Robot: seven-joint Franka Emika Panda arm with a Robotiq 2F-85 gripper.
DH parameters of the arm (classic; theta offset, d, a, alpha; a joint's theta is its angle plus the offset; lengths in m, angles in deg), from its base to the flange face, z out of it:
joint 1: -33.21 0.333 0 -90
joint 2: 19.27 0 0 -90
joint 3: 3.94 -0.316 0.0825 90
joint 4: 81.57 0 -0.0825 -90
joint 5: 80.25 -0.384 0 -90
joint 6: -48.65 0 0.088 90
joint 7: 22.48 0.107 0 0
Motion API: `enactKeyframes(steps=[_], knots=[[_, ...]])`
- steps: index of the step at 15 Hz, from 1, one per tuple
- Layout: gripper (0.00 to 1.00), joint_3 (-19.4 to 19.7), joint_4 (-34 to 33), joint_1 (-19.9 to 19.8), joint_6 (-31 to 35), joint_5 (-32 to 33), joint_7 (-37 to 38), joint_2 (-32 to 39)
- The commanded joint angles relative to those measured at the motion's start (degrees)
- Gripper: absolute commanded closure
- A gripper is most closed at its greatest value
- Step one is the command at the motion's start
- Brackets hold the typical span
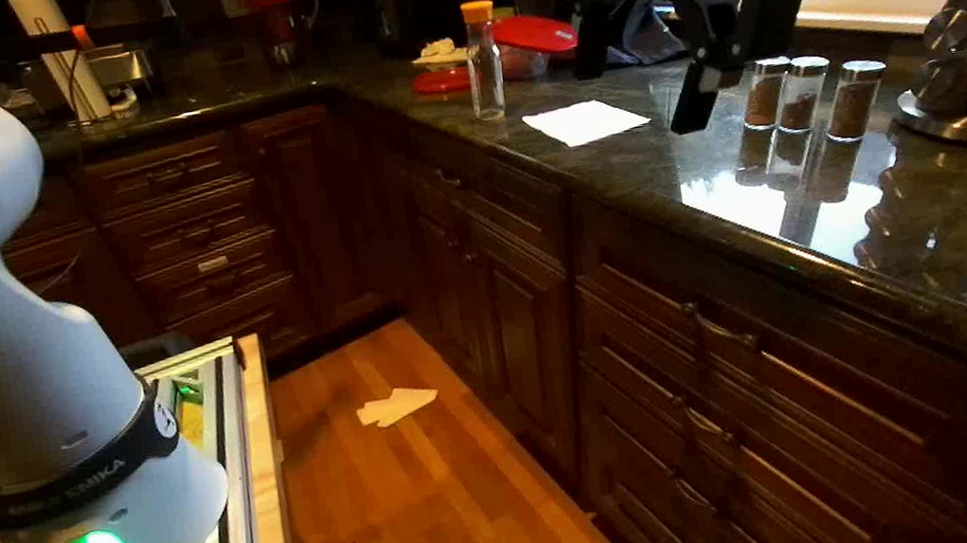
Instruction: Open the drawer completely
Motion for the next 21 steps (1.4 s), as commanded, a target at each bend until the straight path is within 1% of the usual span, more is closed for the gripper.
enactKeyframes(steps=[1, 11, 12, 13, 14, 15, 16, 17, 21], knots=[[0.00, -1.5, -0.1, -1.6, -0.2, -0.4, -0.3, 0.2], [0.00, -1.5, -0.1, -1.7, -0.2, -0.3, -0.3, 0.2], [0.00, -2.0, 0.9, -1.7, 1.9, 0.1, 0.6, 0.4], [0.00, -2.5, 1.3, -1.9, 2.4, -0.7, 3.2, 1.0], [0.00, -2.9, 2.8, -1.9, 5.2, -1.4, 4.8, 1.1], [0.00, -3.7, 4.4, -2.3, 8.5, -1.0, 8.6, 1.5], [0.00, -4.2, 5.4, -2.3, 10.4, -1.7, 10.9, 2.0], [0.00, -4.9, 6.9, -2.7, 13.0, -1.8, 15.4, 2.5], [0.00, -6.0, 12.6, -3.6, 23.6, -2.6, 26.2, 5.3]])
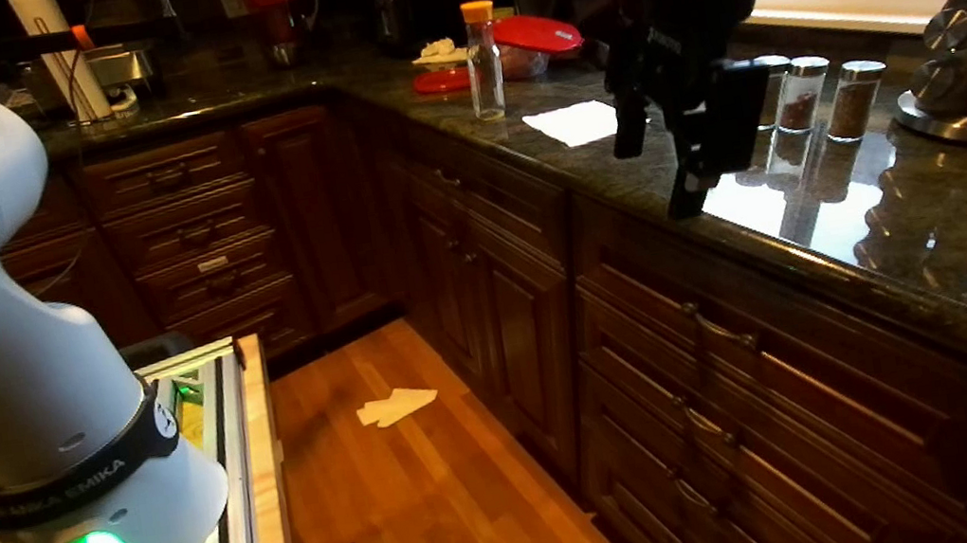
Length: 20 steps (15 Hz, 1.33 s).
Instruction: Open the drawer completely
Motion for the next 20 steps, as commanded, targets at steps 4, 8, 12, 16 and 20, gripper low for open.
enactKeyframes(steps=[4, 8, 12, 16, 20], knots=[[0.00, -1.5, 10.2, -2.3, 17.5, -5.3, 15.0, 5.1], [0.00, -1.5, 12.9, -2.3, 27.1, -13.9, 16.3, 11.1], [0.00, -2.6, 13.4, -2.2, 36.3, -18.9, 16.3, 18.6], [0.00, -2.9, 13.2, -2.5, 35.3, -17.4, 15.6, 18.6], [0.00, -2.9, 13.0, -2.6, 35.3, -17.5, 15.6, 17.7]])
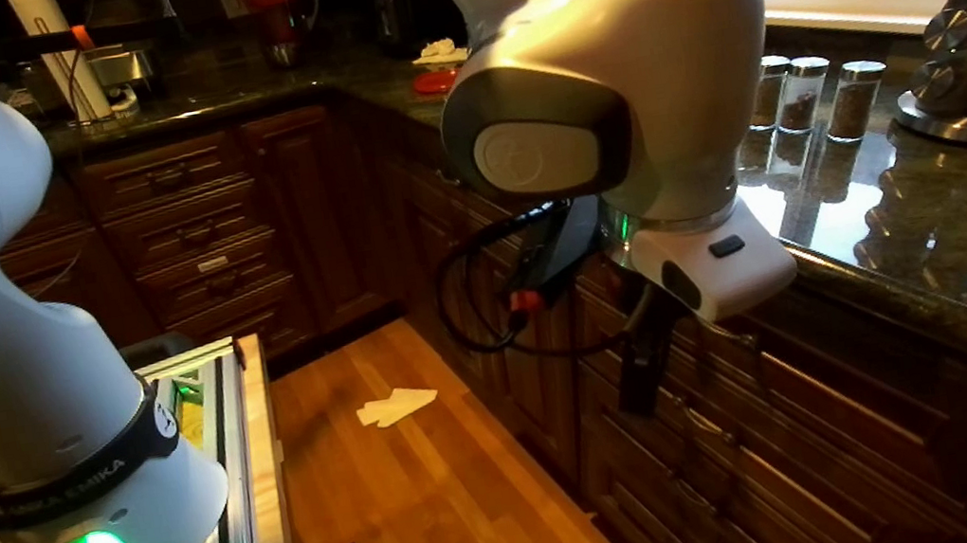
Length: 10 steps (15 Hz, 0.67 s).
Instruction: Open the drawer completely
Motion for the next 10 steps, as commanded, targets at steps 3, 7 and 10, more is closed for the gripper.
enactKeyframes(steps=[3, 7, 10], knots=[[0.00, -1.1, -0.6, -0.7, 0.1, -0.5, 1.1, 0.9], [0.00, -4.3, -3.4, -1.2, 2.3, -6.9, -1.1, 8.3], [0.00, -7.2, -6.5, -2.9, 3.9, -11.5, -2.6, 14.4]])
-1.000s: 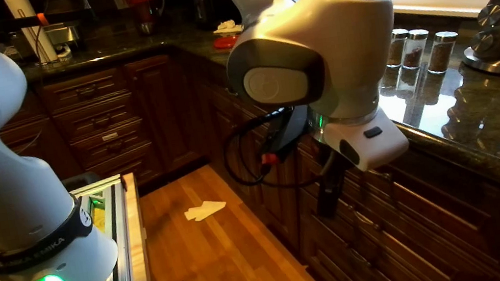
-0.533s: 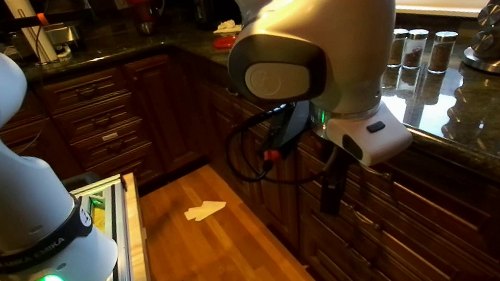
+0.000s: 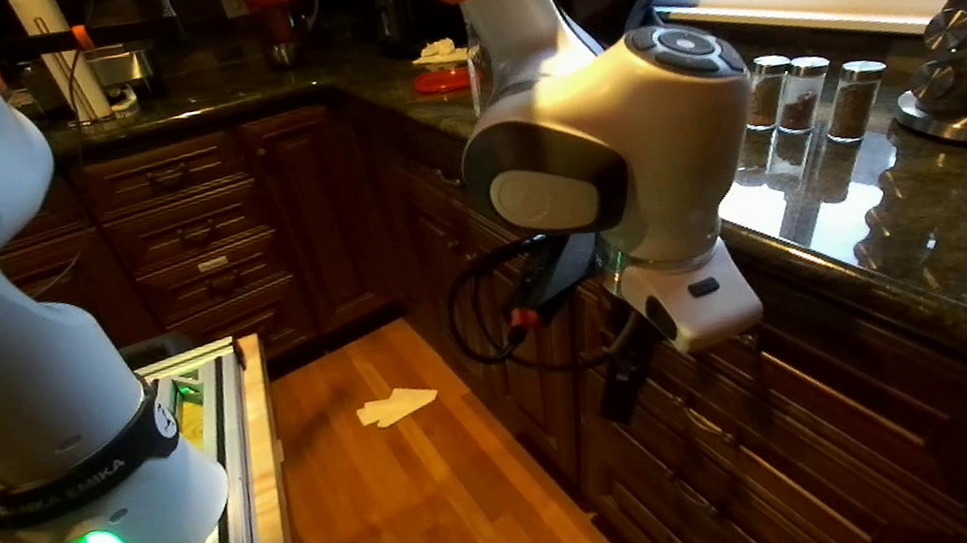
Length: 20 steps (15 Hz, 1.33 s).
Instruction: Open the drawer completely
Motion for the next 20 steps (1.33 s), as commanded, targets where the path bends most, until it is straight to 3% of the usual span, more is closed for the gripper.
enactKeyframes(steps=[1, 12, 16, 20], knots=[[0.00, -4.2, -5.0, -3.3, 3.4, -6.2, -2.8, 9.0], [0.00, -22.8, -18.7, -24.5, 10.3, -23.5, -35.6, 27.5], [0.00, -28.4, -22.7, -30.9, 11.0, -27.4, -44.7, 33.4], [0.00, -31.7, -26.2, -34.8, 13.4, -29.3, -51.6, 38.7]])
